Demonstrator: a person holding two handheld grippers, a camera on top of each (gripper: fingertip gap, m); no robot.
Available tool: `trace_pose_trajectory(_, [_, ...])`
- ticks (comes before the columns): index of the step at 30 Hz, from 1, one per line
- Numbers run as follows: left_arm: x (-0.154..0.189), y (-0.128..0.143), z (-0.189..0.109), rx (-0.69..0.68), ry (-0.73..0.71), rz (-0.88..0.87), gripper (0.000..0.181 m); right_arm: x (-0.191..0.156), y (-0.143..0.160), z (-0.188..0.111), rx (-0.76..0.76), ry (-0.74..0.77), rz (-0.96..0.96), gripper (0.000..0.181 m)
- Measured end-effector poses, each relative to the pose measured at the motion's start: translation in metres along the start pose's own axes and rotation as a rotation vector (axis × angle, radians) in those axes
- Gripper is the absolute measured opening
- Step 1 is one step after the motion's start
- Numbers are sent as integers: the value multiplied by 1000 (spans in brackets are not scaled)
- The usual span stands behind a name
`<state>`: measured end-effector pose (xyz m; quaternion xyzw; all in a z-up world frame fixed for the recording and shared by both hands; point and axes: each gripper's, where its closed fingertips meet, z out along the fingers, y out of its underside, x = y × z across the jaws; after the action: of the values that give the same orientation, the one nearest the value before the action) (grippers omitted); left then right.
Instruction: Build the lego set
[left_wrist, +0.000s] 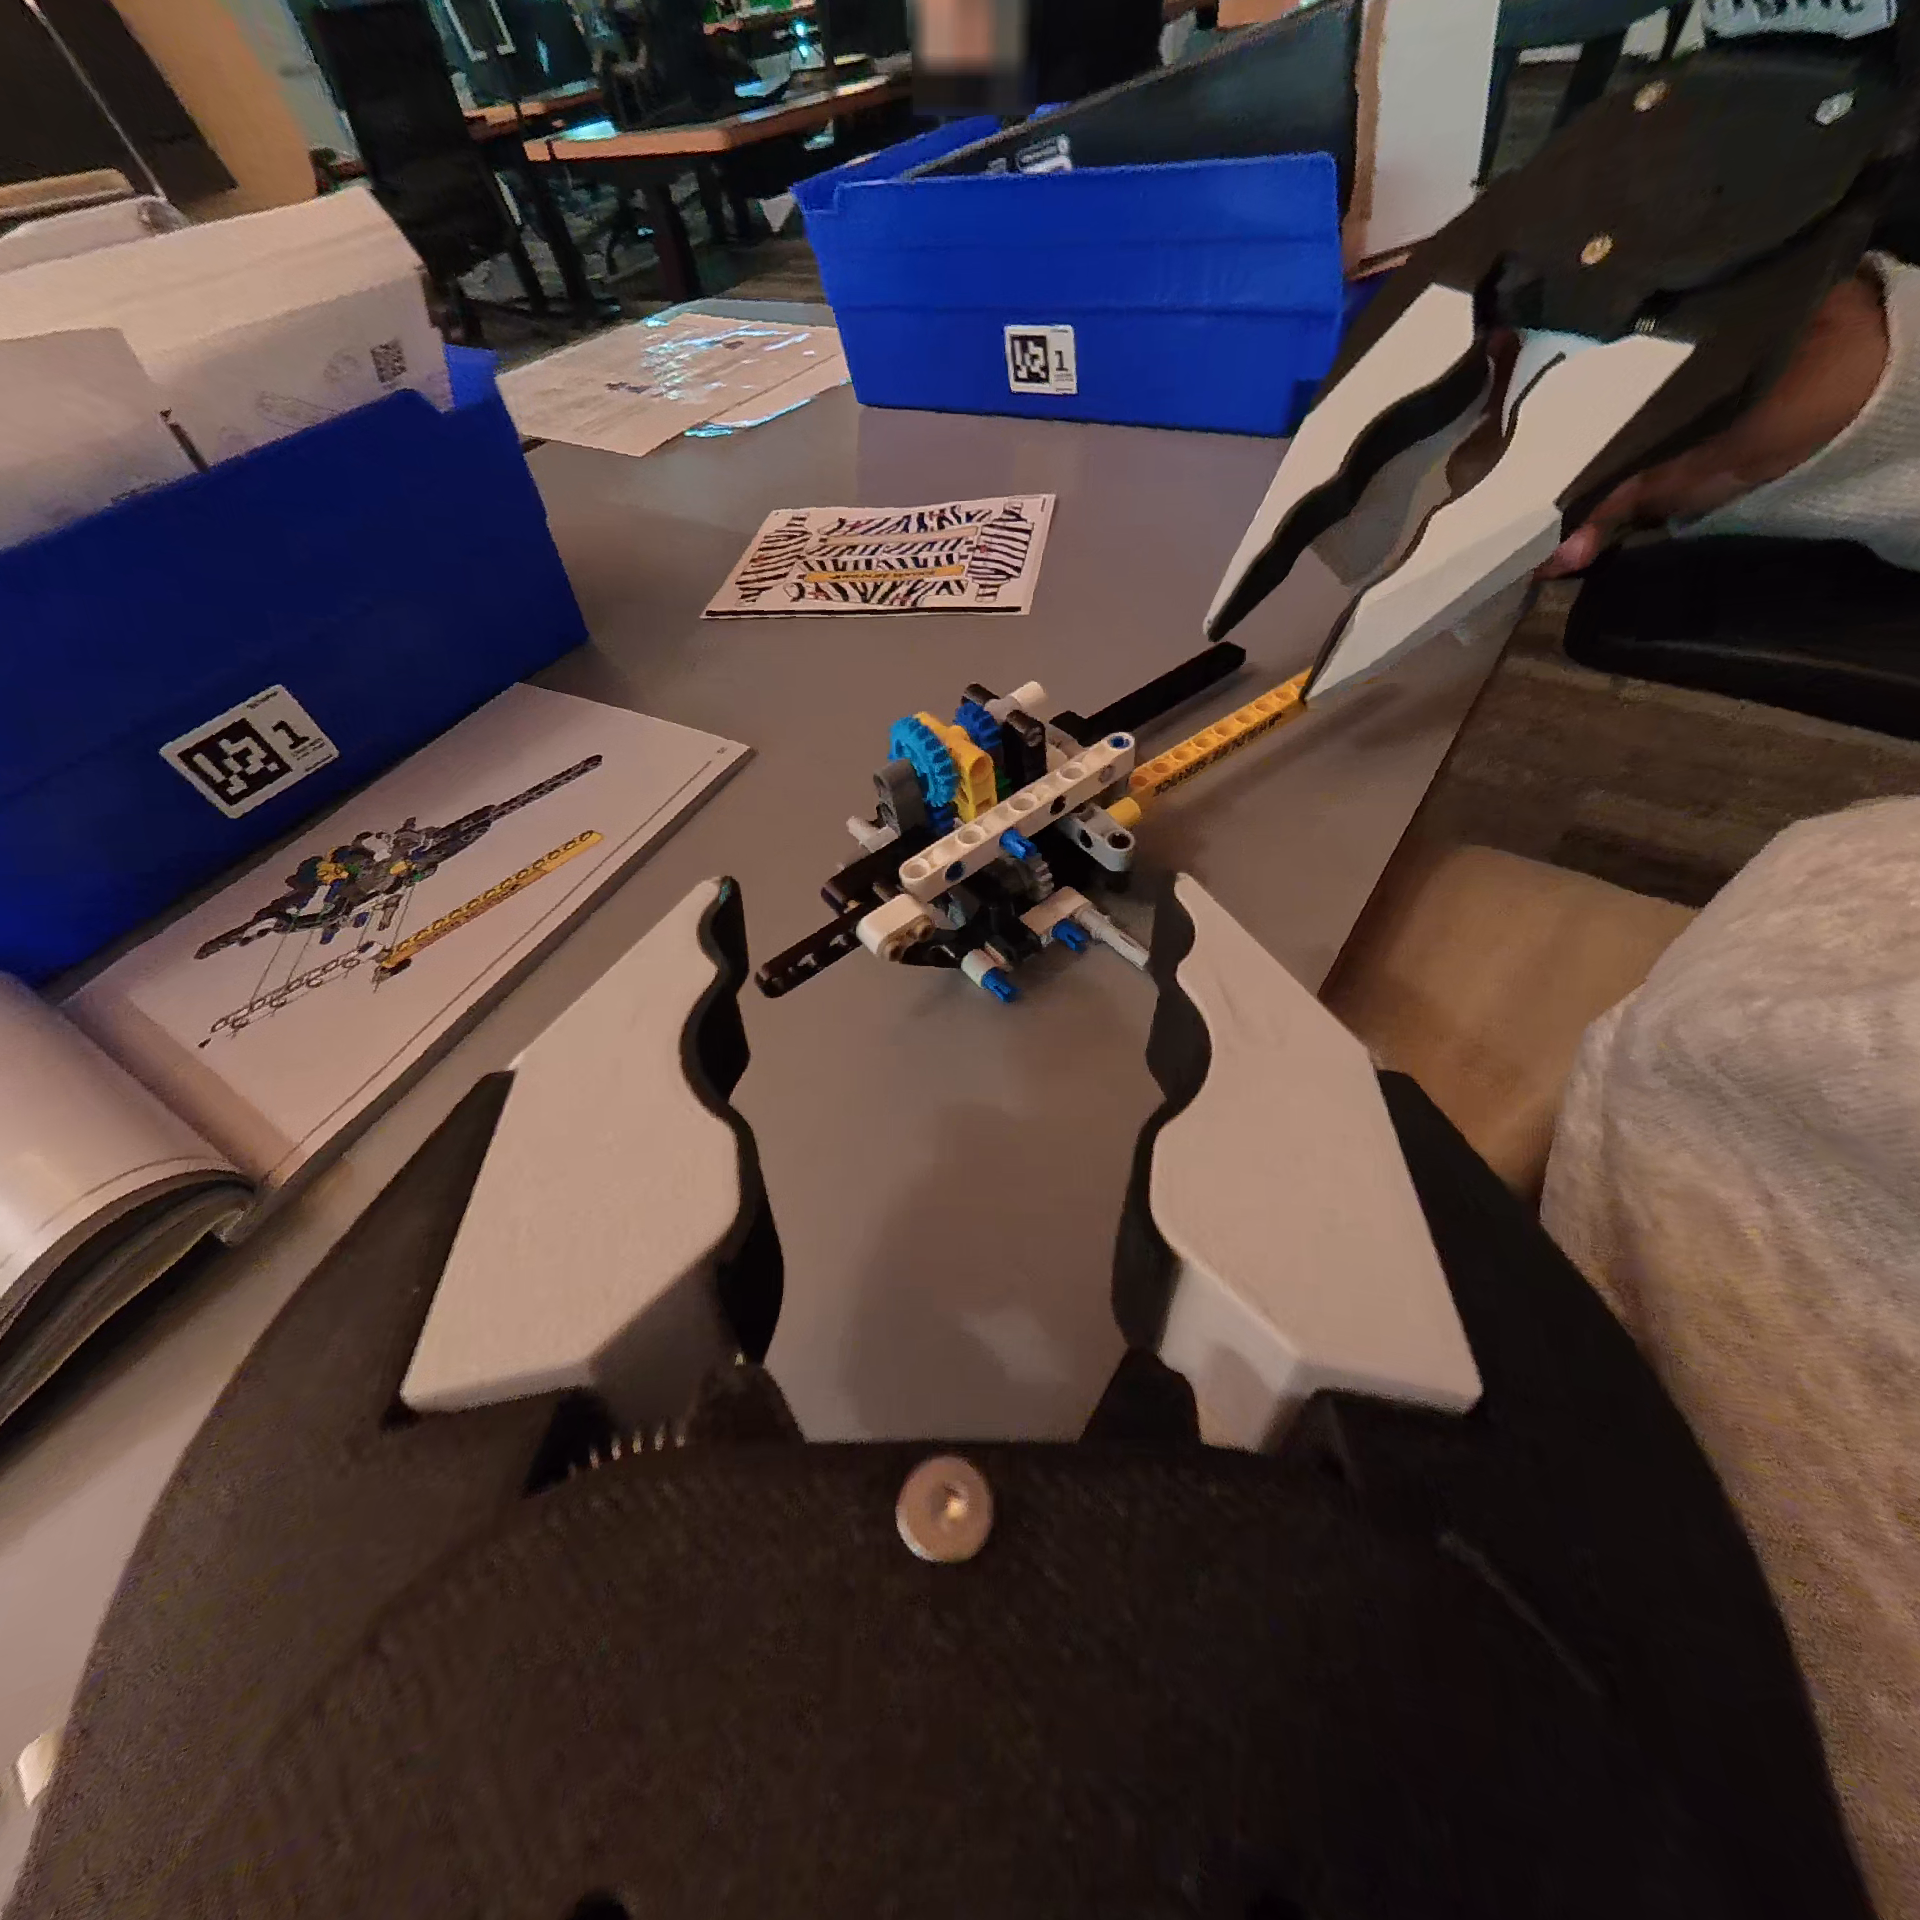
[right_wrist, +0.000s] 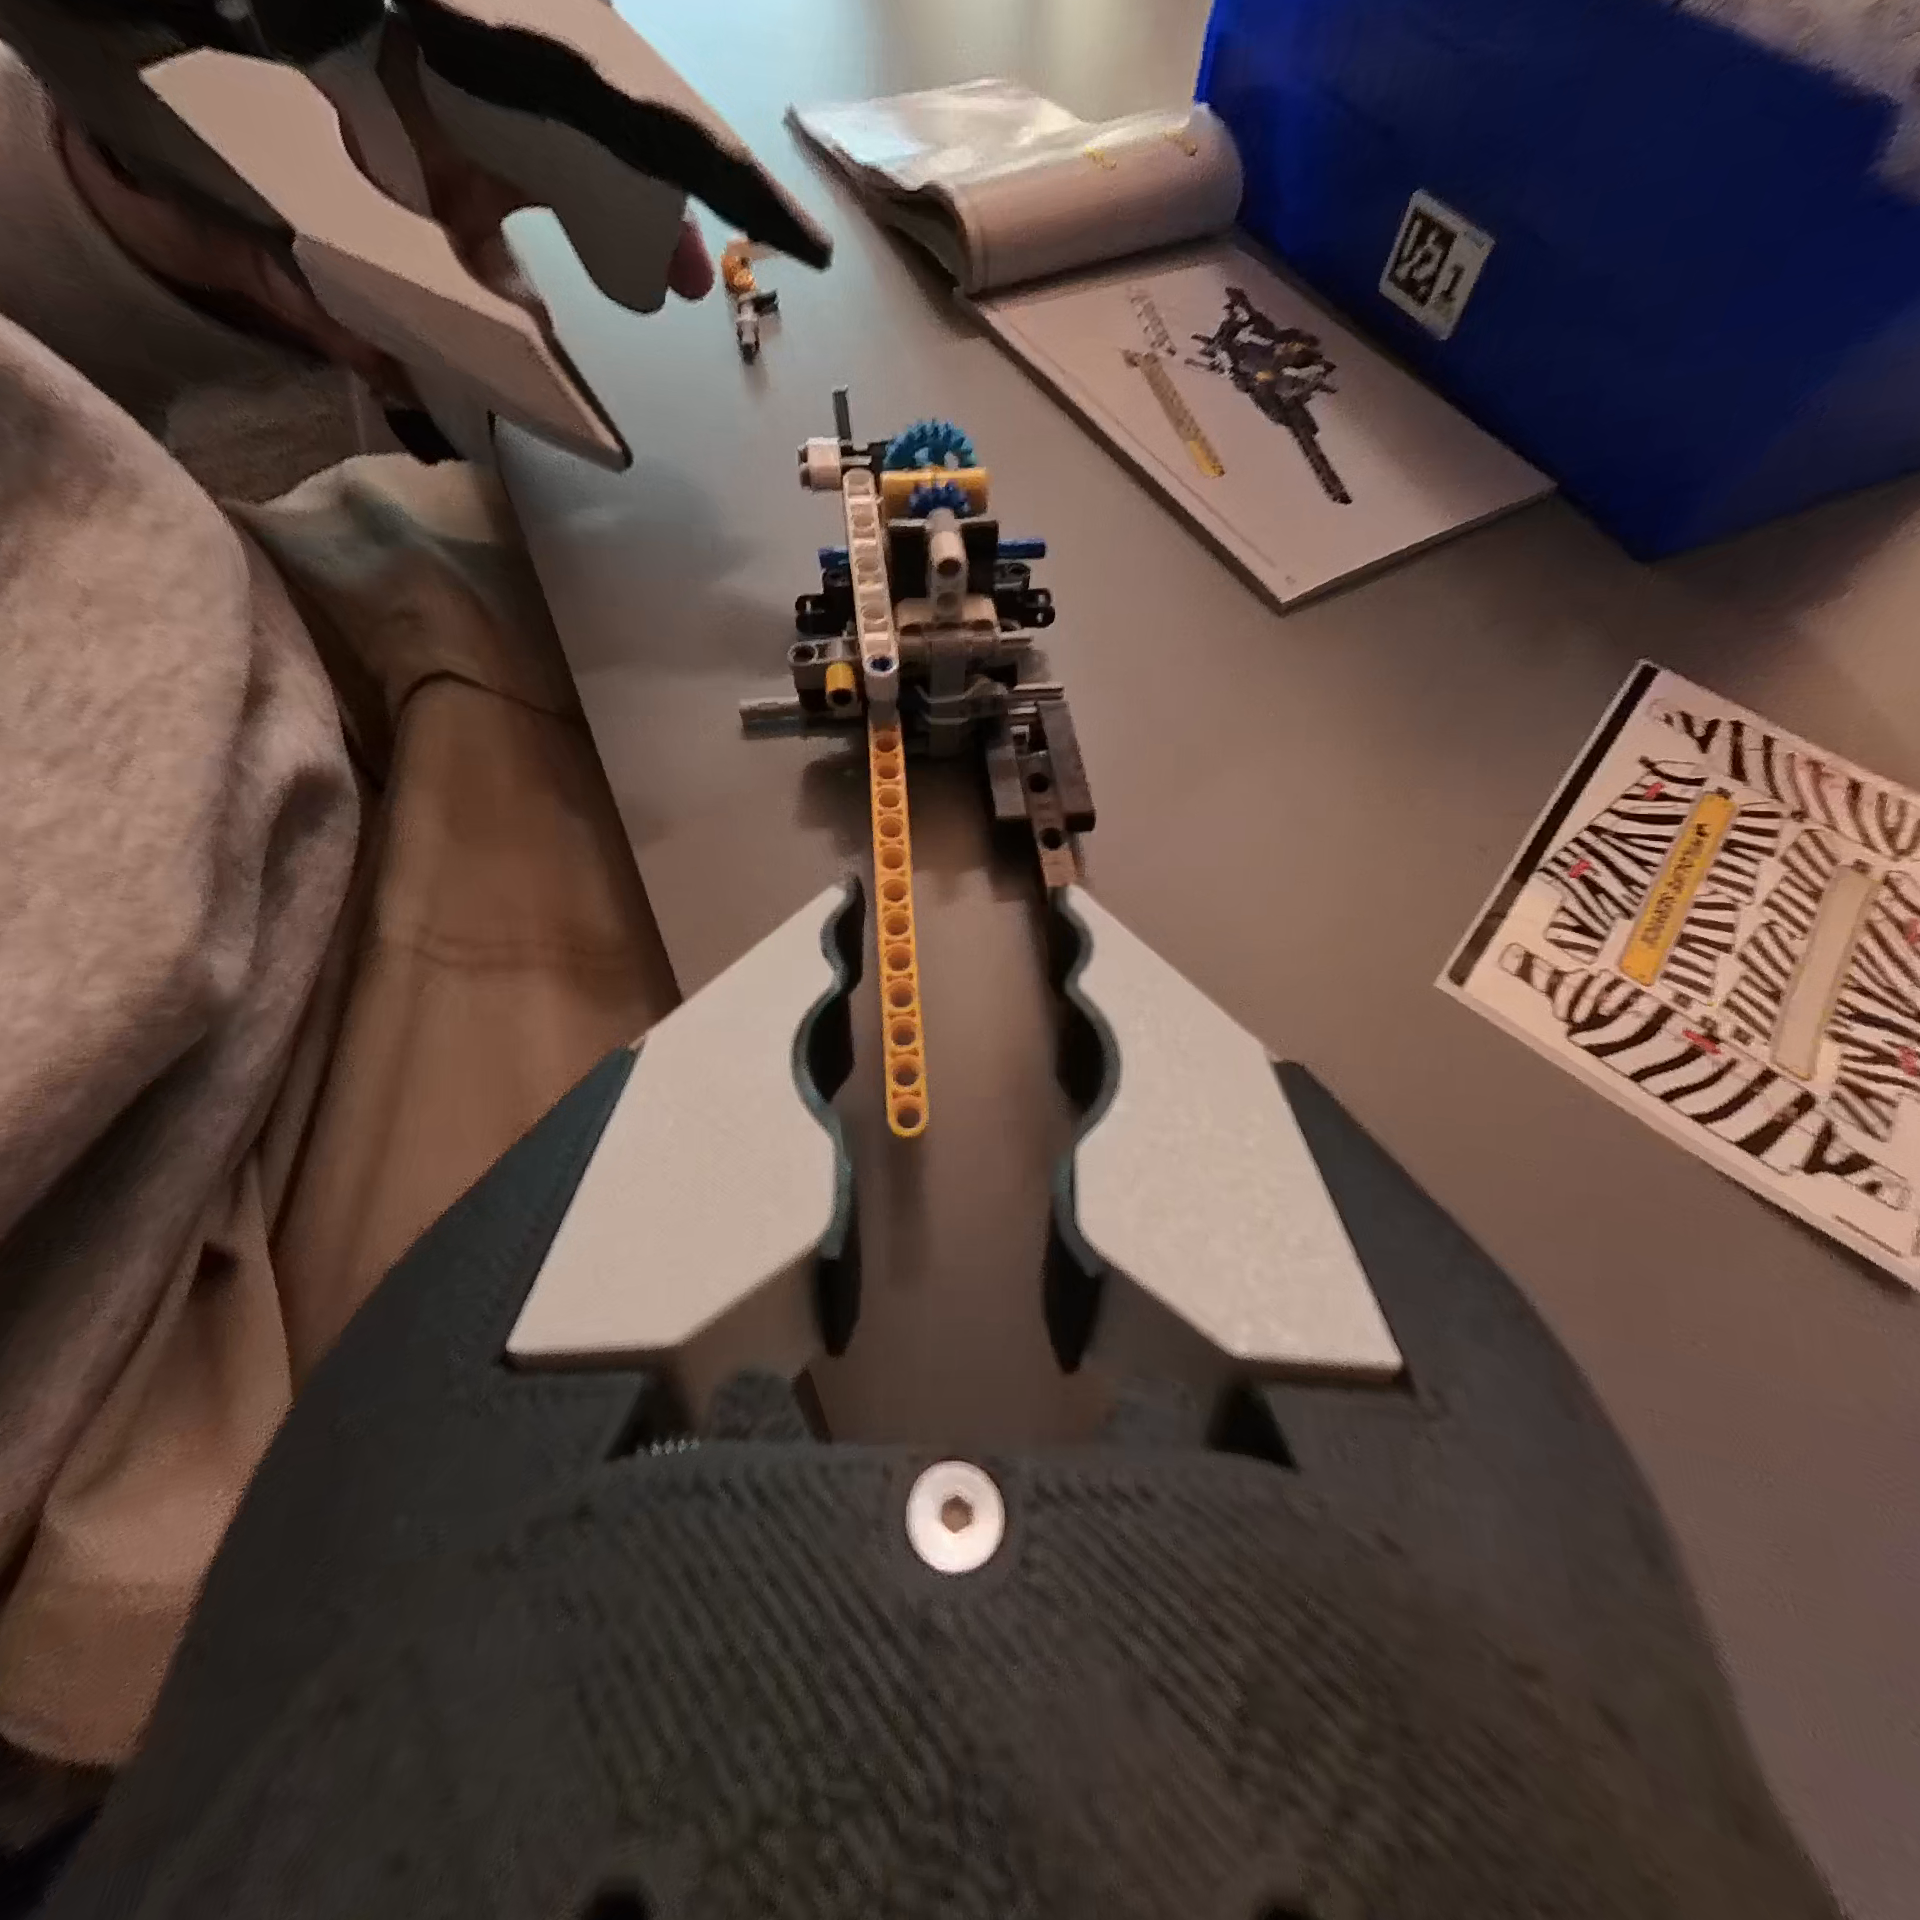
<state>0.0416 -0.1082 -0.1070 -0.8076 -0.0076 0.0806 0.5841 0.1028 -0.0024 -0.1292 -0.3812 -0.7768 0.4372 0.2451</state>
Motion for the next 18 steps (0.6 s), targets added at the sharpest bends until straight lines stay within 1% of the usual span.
trace_pose_trajectory(4, [6, 3, 2, -17, 3, 45, 78, -9, 8, -3, -49, -48, -41, 33])
trace_pose_trajectory(8, [8, 2, 3, -12, 6, 40, 78, -10, 12, -21, -37, -92, -24, 33])
trace_pose_trajectory(10, [8, 2, 3, -13, 4, 47, 78, -10, 12, -26, -27, -104, -16, 29])
trace_pose_trajectory(15, [8, 1, 3, -11, 3, 40, 78, -12, 22, -22, -91, -98, -49, 28])
trace_pose_trajectory(18, [7, 0, 3, -8, -3, 42, 78, -13, 24, -20, -103, -99, -54, 25])
